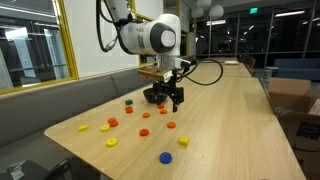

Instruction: Pick up some of the orange objects from the table and put them in the bowl

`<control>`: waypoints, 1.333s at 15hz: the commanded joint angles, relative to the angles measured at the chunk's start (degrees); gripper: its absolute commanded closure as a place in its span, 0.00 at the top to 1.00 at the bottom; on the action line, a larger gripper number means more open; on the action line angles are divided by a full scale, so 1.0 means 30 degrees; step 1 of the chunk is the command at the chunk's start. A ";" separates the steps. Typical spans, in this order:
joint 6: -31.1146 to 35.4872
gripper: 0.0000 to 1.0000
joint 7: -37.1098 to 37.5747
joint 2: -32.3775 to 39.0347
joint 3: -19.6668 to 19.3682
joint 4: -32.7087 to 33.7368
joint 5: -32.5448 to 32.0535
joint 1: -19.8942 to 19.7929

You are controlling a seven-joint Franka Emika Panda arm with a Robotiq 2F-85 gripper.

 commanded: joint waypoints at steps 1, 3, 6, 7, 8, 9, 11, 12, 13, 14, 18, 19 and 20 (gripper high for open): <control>0.0766 1.00 0.0698 0.1015 0.0229 0.0331 0.1350 -0.0391; 0.1379 1.00 0.0750 0.1577 0.0311 0.0412 0.1994 -0.0512; 0.2921 1.00 0.0945 0.2422 0.0302 0.0627 0.2473 -0.0461; 0.3266 1.00 0.1063 0.2644 0.0277 0.0671 0.2471 -0.0423; 0.3476 1.00 0.1224 0.2878 0.0251 0.0756 0.2406 -0.0378; 0.3540 1.00 0.1462 0.3120 0.0137 0.0837 0.2204 -0.0261; 0.3558 1.00 0.1838 0.3503 -0.0024 0.1009 0.1991 -0.0091; 0.3592 1.00 0.1979 0.3644 -0.0068 0.1070 0.1950 -0.0035; 0.3604 1.00 0.2117 0.3774 -0.0109 0.1128 0.1923 0.0013; 0.3605 1.00 0.2239 0.3883 -0.0140 0.1169 0.1908 0.0051; 0.3564 1.00 0.2559 0.4112 -0.0226 0.1329 0.1861 0.0152; 0.3546 1.00 0.2653 0.4099 -0.0296 0.1328 0.1810 0.0204; 0.3555 1.00 0.2762 0.4079 -0.0363 0.1331 0.1767 0.0256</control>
